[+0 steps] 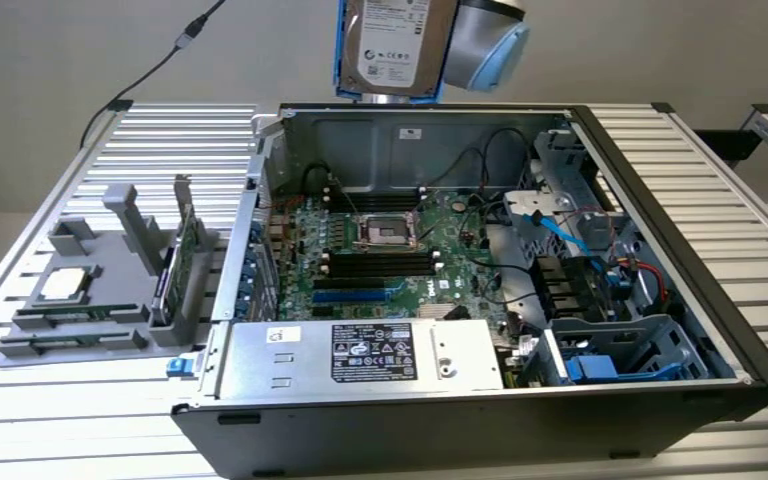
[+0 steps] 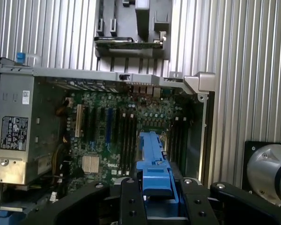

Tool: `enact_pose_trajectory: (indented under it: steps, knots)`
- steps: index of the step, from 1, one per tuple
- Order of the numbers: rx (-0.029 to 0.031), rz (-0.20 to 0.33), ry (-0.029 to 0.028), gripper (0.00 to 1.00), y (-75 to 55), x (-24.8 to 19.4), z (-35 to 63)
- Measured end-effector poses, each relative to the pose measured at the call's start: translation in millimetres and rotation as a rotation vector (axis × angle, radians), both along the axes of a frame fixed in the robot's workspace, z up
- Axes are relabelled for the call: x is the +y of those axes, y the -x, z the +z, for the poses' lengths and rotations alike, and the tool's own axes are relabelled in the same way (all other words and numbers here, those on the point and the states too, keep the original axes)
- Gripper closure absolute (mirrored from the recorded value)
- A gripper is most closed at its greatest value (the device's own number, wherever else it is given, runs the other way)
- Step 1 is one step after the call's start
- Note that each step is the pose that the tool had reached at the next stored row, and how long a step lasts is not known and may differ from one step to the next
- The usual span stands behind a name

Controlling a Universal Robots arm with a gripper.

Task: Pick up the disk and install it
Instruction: 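Pick up the disk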

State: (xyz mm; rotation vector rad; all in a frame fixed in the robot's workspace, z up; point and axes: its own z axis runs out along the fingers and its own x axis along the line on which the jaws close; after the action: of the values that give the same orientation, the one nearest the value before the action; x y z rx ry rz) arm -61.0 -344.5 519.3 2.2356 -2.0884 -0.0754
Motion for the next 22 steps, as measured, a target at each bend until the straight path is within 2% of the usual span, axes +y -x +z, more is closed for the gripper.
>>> enact_pose_trajectory:
  steps: [7,12,15,22]
  knots:
    - [-0.0042,0.001,-0.0017,0.67,-13.9,-12.7,0.2]
    - [-0.0117,0.002,-0.0045,0.67,-23.6,-20.7,0.3]
    - [-0.0182,0.003,-0.0083,0.67,-31.0,-25.1,0.4]
    - [-0.0333,0.003,-0.0211,0.67,-51.6,-36.0,0.4]
